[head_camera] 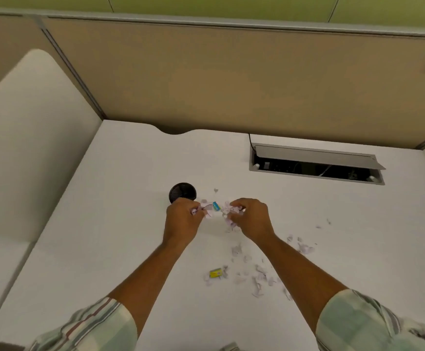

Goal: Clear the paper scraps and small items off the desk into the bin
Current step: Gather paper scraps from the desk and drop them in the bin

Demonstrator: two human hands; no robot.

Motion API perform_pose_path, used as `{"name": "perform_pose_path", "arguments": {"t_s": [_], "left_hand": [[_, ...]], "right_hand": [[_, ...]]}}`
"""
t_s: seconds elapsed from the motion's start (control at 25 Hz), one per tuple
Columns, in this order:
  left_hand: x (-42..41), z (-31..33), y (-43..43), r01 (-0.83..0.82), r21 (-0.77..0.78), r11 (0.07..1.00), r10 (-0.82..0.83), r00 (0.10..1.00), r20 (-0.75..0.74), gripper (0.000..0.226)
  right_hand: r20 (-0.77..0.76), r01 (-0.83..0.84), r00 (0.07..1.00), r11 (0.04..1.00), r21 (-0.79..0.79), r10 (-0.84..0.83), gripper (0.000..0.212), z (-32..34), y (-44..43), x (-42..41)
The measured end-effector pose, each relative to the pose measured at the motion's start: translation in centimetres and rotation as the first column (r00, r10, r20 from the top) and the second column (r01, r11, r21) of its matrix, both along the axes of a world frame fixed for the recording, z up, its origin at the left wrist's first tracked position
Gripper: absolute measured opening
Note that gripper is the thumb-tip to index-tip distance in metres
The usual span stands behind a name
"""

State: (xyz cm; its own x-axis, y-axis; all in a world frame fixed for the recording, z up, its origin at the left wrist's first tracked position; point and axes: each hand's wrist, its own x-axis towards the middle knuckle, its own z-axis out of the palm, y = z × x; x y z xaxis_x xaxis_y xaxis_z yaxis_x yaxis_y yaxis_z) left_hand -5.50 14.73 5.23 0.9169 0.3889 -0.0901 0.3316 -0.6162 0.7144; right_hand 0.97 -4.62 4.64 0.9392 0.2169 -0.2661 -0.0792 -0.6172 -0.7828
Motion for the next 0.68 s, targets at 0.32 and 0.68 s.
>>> {"name": "perform_pose_path", "arguments": {"t_s": [0.32, 0.68], "left_hand": [[0.9, 0.6, 8.9, -0.136, -0.03, 0.99, 0.136, 0.991, 0.0, 0.033], [0.8, -0.9, 12.8, -0.177, -0.094, 0.98, 0.175, 0.984, -0.032, 0.026]], "right_hand": [[0.026, -0.304, 0.942, 0.886, -0.349, 0.334, 0.018, 1.2, 13.3, 3.3], [-0.124, -0.486, 0.836, 0.616, -0.62, 0.534, 0.021, 2.0, 19.8, 5.3]]}}
